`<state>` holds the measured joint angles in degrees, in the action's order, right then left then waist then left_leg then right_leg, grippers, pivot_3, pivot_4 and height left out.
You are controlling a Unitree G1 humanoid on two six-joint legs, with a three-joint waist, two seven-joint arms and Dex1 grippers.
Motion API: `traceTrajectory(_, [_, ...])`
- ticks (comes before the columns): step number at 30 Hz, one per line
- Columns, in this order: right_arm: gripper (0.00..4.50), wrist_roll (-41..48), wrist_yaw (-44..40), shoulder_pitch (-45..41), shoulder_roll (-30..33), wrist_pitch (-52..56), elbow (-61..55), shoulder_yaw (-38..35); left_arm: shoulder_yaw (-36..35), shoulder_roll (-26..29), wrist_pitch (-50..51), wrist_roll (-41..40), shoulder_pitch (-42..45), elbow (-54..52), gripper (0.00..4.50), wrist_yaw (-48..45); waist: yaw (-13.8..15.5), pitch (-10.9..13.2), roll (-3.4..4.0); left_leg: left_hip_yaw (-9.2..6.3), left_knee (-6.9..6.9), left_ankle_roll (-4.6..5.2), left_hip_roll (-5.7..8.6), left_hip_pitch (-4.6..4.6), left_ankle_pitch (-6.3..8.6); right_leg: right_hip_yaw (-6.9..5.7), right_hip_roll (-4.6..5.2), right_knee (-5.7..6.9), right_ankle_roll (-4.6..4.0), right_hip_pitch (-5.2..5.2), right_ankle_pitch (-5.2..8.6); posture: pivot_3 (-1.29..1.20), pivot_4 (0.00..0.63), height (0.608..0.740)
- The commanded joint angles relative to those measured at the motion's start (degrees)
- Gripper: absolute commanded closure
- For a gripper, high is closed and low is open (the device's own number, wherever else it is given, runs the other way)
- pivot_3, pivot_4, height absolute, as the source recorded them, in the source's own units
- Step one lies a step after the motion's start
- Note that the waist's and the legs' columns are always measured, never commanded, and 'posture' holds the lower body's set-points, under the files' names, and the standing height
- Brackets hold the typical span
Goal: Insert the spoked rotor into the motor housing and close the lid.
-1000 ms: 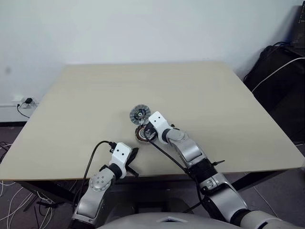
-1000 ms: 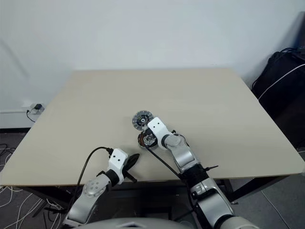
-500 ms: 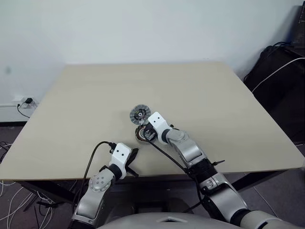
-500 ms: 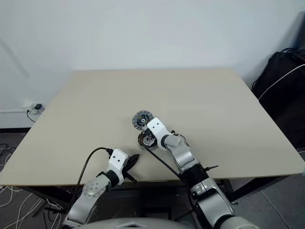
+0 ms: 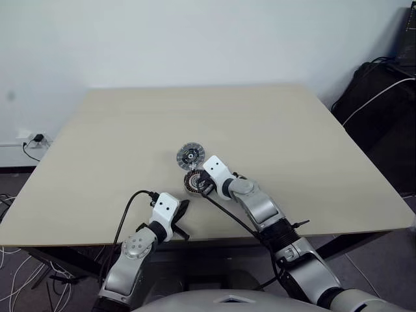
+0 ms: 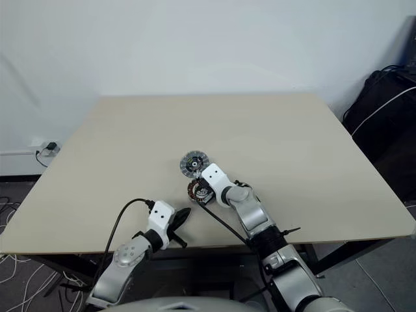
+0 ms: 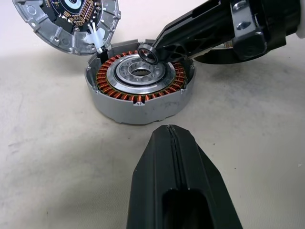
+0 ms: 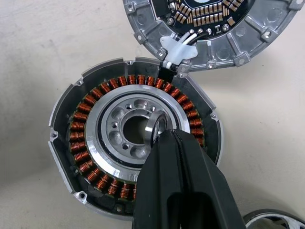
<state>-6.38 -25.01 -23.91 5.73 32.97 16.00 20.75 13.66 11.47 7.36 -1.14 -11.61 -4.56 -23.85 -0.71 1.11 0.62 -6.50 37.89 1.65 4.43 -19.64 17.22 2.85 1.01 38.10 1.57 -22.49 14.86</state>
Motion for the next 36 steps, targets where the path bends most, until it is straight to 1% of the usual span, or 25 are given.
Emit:
traceTrajectory(1, [4.47, 0.30, -0.28, -0.02, -0.42, -0.87, -1.78, 0.03, 0.19, 0.00, -0.59, -0.33, 0.74, -0.99, 4.50, -0.30, 0.00, 0.00, 0.00, 0.00, 0.00, 0.00, 0.00, 0.00, 0.00, 0.00, 0.00, 0.00, 0.00, 0.00, 0.00, 0.00, 0.000, 0.740])
traceTrajectory(16, [4.47, 1.57, -0.07, -0.19, -2.73, -3.38, -3.79, -0.77, 0.25, 0.29, -0.37, -0.38, -0.15, -1.79, 4.50, -0.31, 0.03, 0.01, 0.00, 0.00, -0.02, 0.00, 0.00, -0.01, 0.00, 0.00, 0.00, 0.00, 0.00, -0.02, 0.00, 0.00, 0.000, 0.740])
traceTrajectory(25, [4.47, 1.41, 0.50, -0.43, -2.74, -4.15, -3.38, -1.06, 0.17, 0.26, -0.16, -0.46, 0.13, -1.81, 4.50, -0.27, 0.05, 0.01, 0.01, -0.01, -0.03, 0.00, 0.01, -0.01, 0.00, -0.01, 0.00, -0.01, 0.00, -0.01, 0.00, 0.00, 0.000, 0.740])
traceTrajectory(36, [4.47, 0.05, 2.69, -0.81, -3.15, -2.07, -1.26, -0.40, 0.34, 0.06, -0.03, -0.40, 0.11, -2.01, 4.50, -0.11, 0.04, 0.01, 0.01, -0.01, -0.03, 0.00, 0.01, -0.01, 0.00, 0.00, 0.00, -0.01, 0.00, -0.01, 0.00, 0.00, 0.000, 0.740])
